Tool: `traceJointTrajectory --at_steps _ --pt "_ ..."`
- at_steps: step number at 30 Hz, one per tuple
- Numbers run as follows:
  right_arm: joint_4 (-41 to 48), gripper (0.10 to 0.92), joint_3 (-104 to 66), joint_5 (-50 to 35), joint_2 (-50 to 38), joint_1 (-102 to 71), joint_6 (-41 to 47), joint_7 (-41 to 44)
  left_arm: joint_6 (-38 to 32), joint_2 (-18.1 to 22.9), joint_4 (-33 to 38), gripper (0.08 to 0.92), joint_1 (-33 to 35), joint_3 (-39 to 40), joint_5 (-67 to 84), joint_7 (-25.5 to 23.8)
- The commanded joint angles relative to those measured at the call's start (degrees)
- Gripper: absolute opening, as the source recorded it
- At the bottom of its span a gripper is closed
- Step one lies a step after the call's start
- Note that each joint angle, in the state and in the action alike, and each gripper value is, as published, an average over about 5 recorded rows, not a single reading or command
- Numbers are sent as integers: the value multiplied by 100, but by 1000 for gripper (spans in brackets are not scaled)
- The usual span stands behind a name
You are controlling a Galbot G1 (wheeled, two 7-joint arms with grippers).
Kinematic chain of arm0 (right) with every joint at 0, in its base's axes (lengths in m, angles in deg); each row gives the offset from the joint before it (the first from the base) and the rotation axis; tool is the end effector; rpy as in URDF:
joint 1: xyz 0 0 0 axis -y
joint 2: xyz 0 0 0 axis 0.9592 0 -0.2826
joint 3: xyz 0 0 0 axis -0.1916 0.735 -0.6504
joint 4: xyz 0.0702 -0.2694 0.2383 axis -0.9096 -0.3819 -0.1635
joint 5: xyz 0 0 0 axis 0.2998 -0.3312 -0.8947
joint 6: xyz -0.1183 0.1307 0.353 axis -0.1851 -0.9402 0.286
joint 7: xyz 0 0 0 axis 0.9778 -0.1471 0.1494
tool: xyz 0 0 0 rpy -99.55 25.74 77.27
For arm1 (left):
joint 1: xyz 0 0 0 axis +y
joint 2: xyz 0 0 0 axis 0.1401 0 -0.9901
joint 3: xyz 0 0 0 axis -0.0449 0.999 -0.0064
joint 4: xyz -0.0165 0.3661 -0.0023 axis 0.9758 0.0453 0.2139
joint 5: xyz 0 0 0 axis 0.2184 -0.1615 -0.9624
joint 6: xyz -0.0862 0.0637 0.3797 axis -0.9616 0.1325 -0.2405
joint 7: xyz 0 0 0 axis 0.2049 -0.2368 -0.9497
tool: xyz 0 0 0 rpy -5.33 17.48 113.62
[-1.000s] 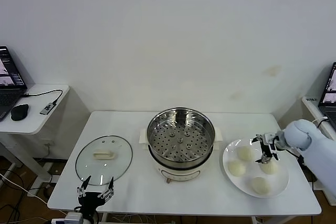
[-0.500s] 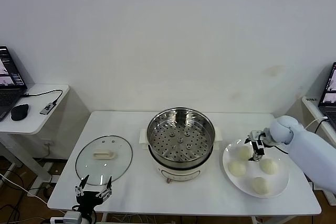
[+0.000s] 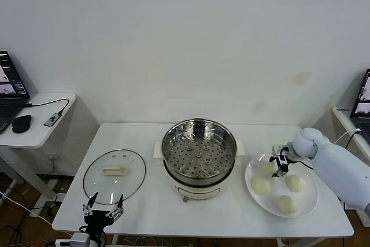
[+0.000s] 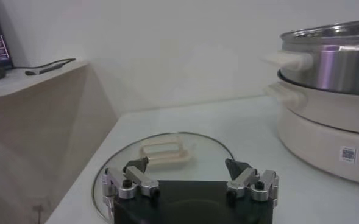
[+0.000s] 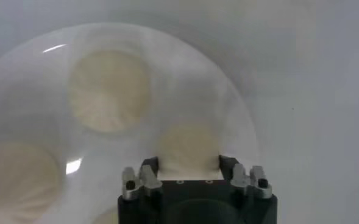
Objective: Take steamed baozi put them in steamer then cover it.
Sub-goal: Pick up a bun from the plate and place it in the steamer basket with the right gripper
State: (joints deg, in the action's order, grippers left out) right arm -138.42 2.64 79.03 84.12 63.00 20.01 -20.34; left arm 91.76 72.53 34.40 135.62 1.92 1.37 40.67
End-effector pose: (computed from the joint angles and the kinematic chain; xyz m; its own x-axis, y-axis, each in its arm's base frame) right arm 0.5512 -0.2000 -0.2638 -0.2504 -0.0691 0.9657 -0.9675 -0.0197 -0.2523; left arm 0.1718 0.0828 -0.3631 -0.9480 -0.0252 0.3173 0.0213 0.9896 0.1421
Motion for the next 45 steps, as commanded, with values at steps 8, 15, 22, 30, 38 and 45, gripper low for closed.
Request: traceJointTrajectory --at_steps 8,15,22,30,38,45 --pt "-958 559 867 -816 -981 1088 116 111 -20 -22 5 823 -9 1 34 1" --pt "-1444 562 1690 -1928 -1345 2815 207 74 -79 -92 -13 823 -45 -14 271 2" --pt "-1524 568 2899 -2777 -651 4461 45 -235 -141 -142 -46 823 -66 -24 391 -5" --pt "-1222 568 3727 -3315 946 4957 -431 -581 -162 -127 -49 823 -96 -62 365 -14" --pt "-817 568 4395 -2995 2112 4749 -1194 -609 -159 -101 -37 823 -105 -137 337 4" --pt "-389 568 4636 -1787 2600 4493 -2016 -699 -139 -68 -29 823 -153 -157 348 55"
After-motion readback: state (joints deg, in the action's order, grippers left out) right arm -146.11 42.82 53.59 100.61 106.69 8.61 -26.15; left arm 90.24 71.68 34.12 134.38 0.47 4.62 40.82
